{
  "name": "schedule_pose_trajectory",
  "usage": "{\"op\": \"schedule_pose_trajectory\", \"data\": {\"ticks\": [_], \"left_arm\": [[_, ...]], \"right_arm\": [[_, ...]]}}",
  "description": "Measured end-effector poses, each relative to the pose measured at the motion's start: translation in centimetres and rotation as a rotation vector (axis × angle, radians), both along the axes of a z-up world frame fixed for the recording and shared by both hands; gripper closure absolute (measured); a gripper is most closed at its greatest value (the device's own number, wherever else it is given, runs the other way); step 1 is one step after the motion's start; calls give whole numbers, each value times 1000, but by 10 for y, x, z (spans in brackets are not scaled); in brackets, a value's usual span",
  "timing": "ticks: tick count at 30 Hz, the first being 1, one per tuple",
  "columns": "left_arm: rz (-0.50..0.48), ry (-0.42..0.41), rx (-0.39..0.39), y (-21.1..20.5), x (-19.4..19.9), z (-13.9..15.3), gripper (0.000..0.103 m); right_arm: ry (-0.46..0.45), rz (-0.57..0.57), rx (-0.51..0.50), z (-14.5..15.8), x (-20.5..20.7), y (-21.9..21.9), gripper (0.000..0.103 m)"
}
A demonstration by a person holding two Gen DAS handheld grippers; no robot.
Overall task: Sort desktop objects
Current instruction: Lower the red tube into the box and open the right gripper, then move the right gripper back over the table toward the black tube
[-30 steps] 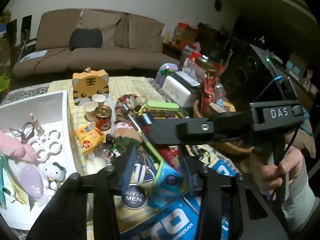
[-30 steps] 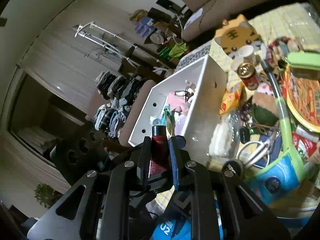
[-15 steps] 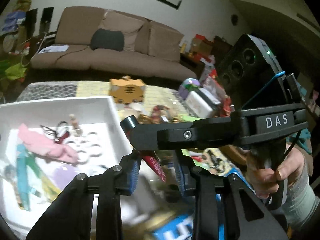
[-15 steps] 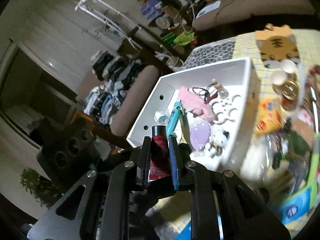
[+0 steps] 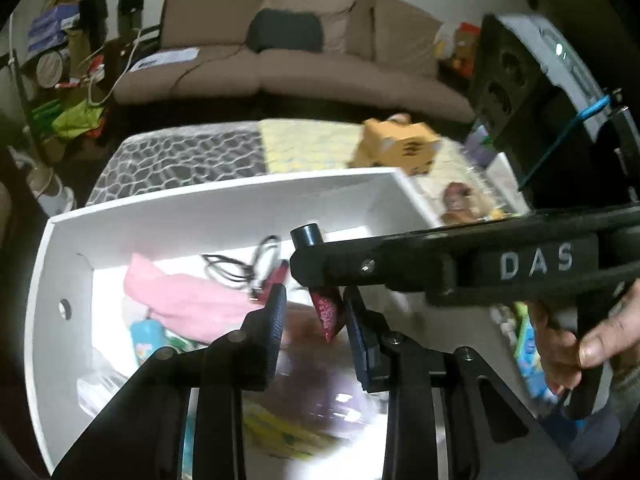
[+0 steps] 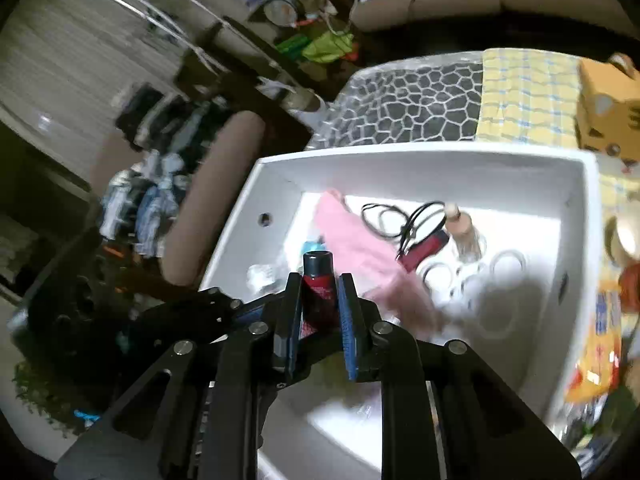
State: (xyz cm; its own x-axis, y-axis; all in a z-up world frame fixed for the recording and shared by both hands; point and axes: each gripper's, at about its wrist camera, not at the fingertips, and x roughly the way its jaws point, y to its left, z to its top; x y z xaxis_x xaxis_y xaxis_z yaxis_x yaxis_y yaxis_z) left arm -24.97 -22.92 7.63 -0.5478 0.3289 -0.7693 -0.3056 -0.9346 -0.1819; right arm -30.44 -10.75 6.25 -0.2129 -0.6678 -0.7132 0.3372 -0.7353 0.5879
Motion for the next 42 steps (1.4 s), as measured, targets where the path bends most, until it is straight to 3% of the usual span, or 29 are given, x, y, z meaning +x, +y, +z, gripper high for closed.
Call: {"op": "schedule_pose_trajectory", "data": {"ticks": [6,12,17,23,25,32,34,36,37,42], "left_arm": [[23,-104,-104,0,-33,-32,73],[77,-167,-104,-9,-33,-42,72],[110,-161,-96,-21,-23,-35,68],[156,-135,-102,-33,-9,-20,59],[171,-110,-119,-31,1,-13,45],[188,-57,-166,-8,40,16,32],[205,-30,-189,-2,52,26,22],[218,-5,-194,2,64,37,18],[222,4,-194,5,70,44,17],[211,40,-197,23,97,69,4]], "right_arm": [[-13,-20,139,-28,-31,-27,86],[-27,-60,211,-44,-42,-22,83],[1,-96,216,-32,-39,-12,67],[61,-70,232,0,-17,0,66],[91,-59,246,13,-4,7,64],[111,-40,301,28,34,27,43],[120,-36,309,32,49,33,33],[128,-29,307,37,63,40,8],[132,-30,303,40,68,43,4],[150,-44,286,57,99,67,0]]}}
